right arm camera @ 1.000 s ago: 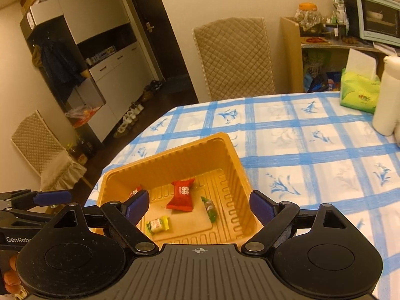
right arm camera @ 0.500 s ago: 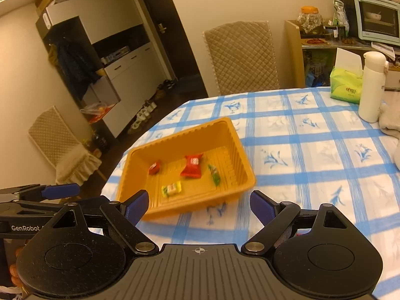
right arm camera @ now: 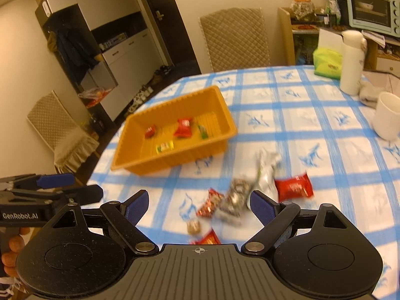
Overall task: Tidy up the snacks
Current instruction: 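Move both open tools back toward the candies on the cloth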
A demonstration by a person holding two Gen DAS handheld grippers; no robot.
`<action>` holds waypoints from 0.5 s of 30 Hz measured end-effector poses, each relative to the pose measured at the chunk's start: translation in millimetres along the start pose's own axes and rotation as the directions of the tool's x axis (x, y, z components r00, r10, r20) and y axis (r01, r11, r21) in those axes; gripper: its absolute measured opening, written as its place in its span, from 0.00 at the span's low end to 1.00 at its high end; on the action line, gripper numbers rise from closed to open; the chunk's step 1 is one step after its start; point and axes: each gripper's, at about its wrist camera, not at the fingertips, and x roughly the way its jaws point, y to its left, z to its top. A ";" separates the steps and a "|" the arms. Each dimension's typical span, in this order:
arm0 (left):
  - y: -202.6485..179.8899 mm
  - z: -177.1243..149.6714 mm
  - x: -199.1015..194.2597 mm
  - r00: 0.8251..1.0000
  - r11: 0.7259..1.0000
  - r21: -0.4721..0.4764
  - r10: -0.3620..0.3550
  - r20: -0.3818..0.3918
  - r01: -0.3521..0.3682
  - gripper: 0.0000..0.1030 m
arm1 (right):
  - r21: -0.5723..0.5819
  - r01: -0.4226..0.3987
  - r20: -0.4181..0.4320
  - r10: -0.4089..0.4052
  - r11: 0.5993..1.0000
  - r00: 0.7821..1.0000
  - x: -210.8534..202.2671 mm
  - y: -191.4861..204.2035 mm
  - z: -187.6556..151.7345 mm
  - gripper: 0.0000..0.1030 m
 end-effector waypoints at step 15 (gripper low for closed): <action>-24.8 -40.5 12.8 0.995 0.998 0.039 -0.052 -0.083 0.055 0.85 | 0.052 0.067 -0.082 -0.063 0.996 0.995 -8.6 -24.6 -53.9 0.85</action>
